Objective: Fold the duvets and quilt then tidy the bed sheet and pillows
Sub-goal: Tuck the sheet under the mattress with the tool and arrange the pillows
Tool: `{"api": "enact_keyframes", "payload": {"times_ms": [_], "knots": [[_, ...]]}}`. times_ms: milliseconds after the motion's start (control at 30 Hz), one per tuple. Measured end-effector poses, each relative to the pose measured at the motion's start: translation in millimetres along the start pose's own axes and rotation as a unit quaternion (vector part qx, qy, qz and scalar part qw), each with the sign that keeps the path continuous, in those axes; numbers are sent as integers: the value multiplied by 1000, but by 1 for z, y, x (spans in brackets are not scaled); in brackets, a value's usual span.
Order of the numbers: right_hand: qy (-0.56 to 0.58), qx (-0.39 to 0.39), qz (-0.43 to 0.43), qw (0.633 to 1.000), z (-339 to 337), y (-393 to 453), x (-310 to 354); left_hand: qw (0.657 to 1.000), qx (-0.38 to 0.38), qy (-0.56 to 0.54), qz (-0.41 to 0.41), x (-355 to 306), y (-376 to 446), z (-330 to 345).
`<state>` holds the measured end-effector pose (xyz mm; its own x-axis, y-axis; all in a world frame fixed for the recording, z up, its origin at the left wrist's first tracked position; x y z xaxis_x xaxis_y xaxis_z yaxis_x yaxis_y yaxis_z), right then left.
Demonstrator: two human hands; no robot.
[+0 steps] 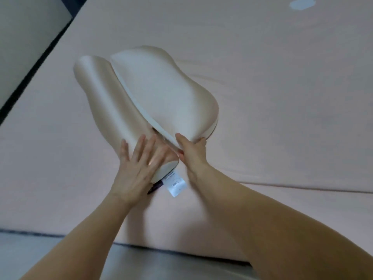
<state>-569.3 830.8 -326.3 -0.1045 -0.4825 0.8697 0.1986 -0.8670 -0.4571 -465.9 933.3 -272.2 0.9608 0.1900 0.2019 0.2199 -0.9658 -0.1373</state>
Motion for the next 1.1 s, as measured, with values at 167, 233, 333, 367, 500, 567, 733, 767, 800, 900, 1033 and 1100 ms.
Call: {"api": "enact_keyframes", "payload": {"times_ms": [167,233,333,367,500,567,733,767,800,900,1033,1100], "knots": [[-130,64,-201,969,57,47,61,988,35,-44,-141,35,88,-2],[-274,114,-242,924,71,60,73,969,7,-107,-221,53,125,-5],[-509,163,-243,809,53,47,46,970,-41,-170,-166,62,131,-5],[-568,182,-243,765,44,34,33,980,-89,-153,-97,60,118,-6],[-689,272,-220,635,27,-14,-5,990,68,-58,112,57,53,37],[-723,261,-226,598,34,-26,-8,983,173,-47,49,67,43,59],[-754,207,-190,594,47,-30,-15,989,127,-71,-6,60,46,64],[-758,203,-192,590,49,-31,-15,989,133,-62,-6,59,46,64],[-762,200,-194,584,50,-33,-15,989,142,-45,-3,59,46,64],[-762,203,-190,584,51,-36,-13,991,133,-26,12,58,43,65],[-768,210,-178,577,57,-39,-5,990,107,-87,11,50,36,52],[-757,228,-147,594,56,-38,-4,992,98,-73,25,39,38,47]]}}
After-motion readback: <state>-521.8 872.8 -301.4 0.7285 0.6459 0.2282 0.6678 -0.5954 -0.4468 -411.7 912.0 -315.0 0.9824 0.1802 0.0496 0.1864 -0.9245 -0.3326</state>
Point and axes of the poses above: each hand's wrist, its own y-axis towards the middle knuckle, its own z-axis out of the palm, x = y × z, the point moved 5 cm from there along y, towards the middle knuckle, and after that the axes turned 14 degrees about -z, right-handed, at the moved point
